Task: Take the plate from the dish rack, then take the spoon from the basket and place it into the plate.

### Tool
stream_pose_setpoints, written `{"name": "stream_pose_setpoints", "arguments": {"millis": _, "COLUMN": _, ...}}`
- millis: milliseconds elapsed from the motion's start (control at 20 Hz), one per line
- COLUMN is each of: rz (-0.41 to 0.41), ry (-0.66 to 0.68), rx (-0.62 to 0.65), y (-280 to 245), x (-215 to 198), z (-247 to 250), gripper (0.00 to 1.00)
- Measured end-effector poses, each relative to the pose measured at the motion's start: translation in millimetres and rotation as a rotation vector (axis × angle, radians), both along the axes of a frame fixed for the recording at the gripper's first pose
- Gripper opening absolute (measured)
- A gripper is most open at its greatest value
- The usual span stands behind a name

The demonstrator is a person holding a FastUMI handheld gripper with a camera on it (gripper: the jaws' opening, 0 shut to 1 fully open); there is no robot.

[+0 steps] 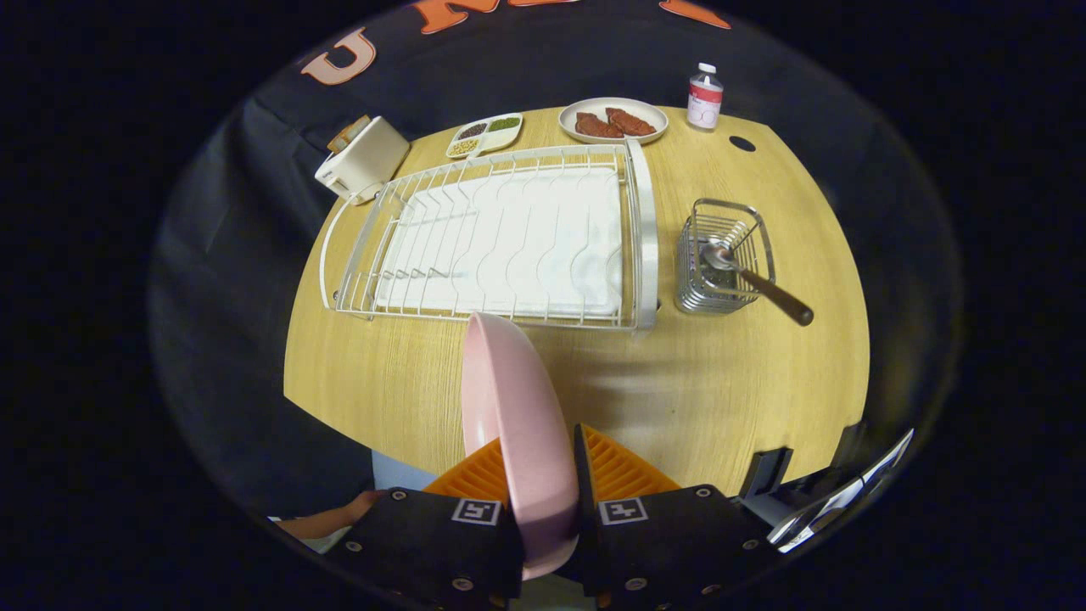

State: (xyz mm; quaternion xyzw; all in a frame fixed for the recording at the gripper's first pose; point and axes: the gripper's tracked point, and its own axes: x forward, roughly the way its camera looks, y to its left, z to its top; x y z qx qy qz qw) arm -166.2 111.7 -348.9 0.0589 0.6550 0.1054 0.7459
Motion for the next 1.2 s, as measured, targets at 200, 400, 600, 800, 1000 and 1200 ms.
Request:
{"name": "stream_pose_setpoints", "arguments": {"millis": 200, "rz": -0.033, "ry": -0.017, "rx": -0.029, "y": -5, "x": -2, "z": -27, "gripper": 0.28}}
{"name": "stream_pose_setpoints", "arguments": {"millis": 400, "rz": -0.064, "ry": -0.023, "rx": 0.035, "y": 5, "x": -5, "z": -45, "gripper": 0.28}}
{"name": "stream_pose_setpoints", "arguments": {"millis": 600, "rz": -0.086, "ry": -0.018, "rx": 0.08, "y": 8, "x": -9, "z": -56, "gripper": 0.28}}
{"name": "stream_pose_setpoints", "arguments": {"millis": 800, "rz": -0.109, "ry": -0.027, "rx": 0.052, "y": -6, "x": -4, "z": -70, "gripper": 0.33}}
{"name": "stream_pose_setpoints", "arguments": {"millis": 1000, "rz": -0.14, "ry": -0.019, "rx": 0.04, "y": -14, "x": -1, "z": -78, "gripper": 0.42}}
{"name": "stream_pose_setpoints", "arguments": {"millis": 1200, "rz": -0.121, "ry": -0.057, "rx": -0.043, "y": -29, "x": 5, "z": -88, "gripper": 0.53}}
